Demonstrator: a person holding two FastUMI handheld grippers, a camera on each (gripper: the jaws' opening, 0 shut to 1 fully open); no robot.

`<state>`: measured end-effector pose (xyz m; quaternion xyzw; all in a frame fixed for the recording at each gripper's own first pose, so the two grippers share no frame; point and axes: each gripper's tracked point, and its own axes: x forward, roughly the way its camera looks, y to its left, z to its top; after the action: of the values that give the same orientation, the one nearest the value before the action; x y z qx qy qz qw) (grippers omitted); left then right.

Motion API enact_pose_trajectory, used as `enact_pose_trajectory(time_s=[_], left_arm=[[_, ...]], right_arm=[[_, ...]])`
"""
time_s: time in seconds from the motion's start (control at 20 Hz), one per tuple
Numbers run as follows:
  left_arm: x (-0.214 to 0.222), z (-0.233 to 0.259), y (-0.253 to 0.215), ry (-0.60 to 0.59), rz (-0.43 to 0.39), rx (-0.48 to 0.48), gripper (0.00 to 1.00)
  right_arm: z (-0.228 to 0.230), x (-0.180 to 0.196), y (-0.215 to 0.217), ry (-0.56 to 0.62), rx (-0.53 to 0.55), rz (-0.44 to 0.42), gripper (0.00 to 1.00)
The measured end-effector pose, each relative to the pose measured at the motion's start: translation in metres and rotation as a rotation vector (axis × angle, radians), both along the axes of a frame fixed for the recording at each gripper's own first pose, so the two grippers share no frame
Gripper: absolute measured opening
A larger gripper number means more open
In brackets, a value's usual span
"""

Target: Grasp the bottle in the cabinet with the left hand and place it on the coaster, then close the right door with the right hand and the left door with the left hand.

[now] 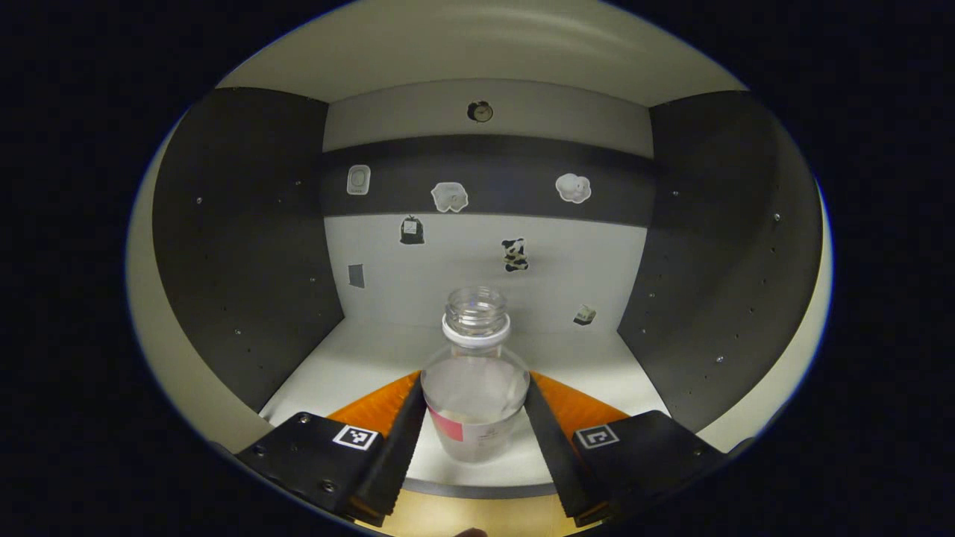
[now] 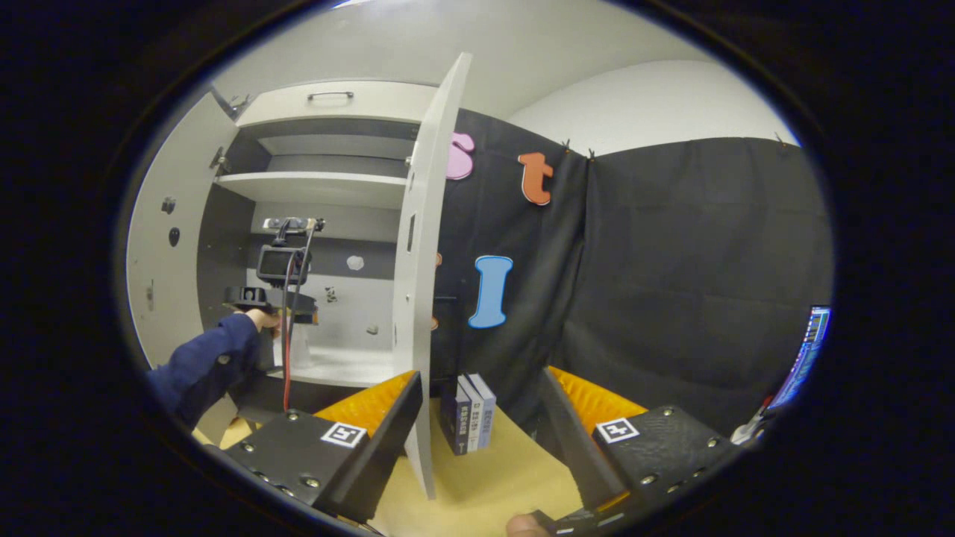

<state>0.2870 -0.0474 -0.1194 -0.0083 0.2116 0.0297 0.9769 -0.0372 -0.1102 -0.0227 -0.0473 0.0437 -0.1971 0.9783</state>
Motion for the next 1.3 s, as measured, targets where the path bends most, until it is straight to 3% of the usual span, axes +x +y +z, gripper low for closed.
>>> enact_pose_trajectory(time_s=[0.4, 0.75, 1.0, 1.3], left_arm=[[-0.041, 0.014, -0.015, -0.060, -0.124, -0.045, 0.81], [-0.127, 0.021, -0.013, -0.156, -0.227, -0.123, 0.80], [-0.183, -0.010, -0.001, -0.151, -0.269, -0.145, 0.80], [-0.236, -0.079, 0.023, -0.043, -0.250, -0.195, 0.81]], right_arm=[[0.003, 0.005, 0.002, -0.015, 0.001, 0.057, 0.96], [0.004, -0.008, -0.009, -0.020, -0.006, 0.115, 0.94], [0.005, -0.007, -0.016, -0.035, -0.014, 0.157, 0.94], [0.002, 0.005, -0.016, -0.044, 0.002, 0.219, 0.94]])
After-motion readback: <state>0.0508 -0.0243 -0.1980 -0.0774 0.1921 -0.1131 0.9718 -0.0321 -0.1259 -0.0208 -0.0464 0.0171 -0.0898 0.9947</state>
